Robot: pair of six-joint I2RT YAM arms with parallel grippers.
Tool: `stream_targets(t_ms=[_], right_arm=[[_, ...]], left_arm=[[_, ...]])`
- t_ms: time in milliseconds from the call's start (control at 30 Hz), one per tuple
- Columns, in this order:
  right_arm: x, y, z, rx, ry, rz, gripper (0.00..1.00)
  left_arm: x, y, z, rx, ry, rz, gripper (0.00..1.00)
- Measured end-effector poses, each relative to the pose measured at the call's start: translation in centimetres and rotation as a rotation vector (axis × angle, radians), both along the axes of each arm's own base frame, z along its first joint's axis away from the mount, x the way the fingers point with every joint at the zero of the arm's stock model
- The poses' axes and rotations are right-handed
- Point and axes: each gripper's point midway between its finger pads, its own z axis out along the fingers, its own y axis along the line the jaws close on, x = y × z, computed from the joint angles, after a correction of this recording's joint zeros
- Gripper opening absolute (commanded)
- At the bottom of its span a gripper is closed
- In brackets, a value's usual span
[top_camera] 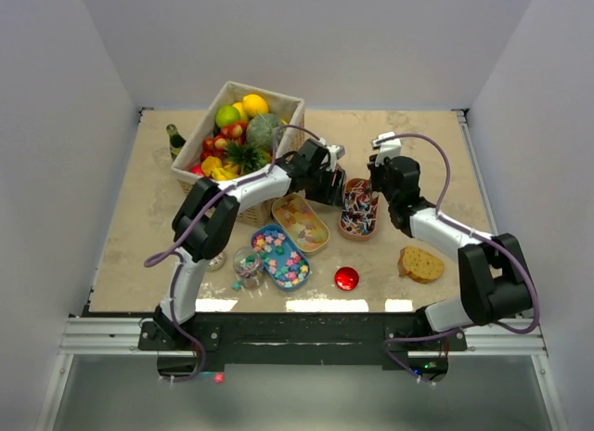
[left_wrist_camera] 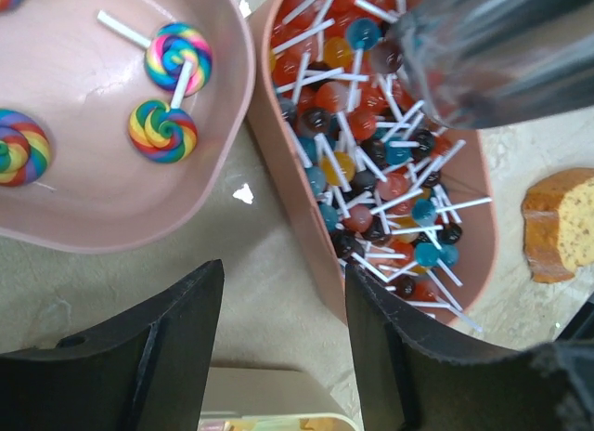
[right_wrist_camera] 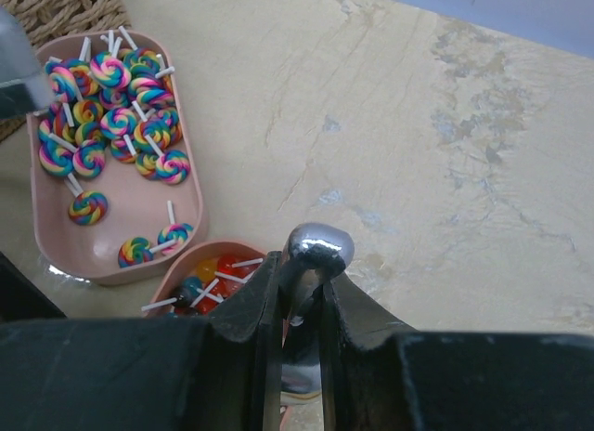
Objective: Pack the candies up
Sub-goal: Scoop the fake candies from the storage box.
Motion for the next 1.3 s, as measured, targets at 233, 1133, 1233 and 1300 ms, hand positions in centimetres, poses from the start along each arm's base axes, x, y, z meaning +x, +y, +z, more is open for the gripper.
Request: stream_targets(t_ms=[233,1133,1233,1300], right_arm=[[-0.6,0.8,-0.3,0.049,0.055,0.033,0.0],[-4.4,2.8,-3.2,0.324,0.251,0.007,0.0],[-4.4,2.7,-3.4,0.353,0.253,-0.01,0.0],[-4.5,2.6,-3.5,0.371,0.251,-0.021,0.0]], left_arm=[[-0.1,-0.2,-1.0,0.0,0.039,0.025,0.57],[-0.6,-1.2,-0.5,-0.039,0.074,0.011,0.29],[-0.7,-1.2,-0.5,-0.04,0.076,0.008,0.26],[-0.8,-1.3,-0.5,-0.041,0.077,0.005,0.23]])
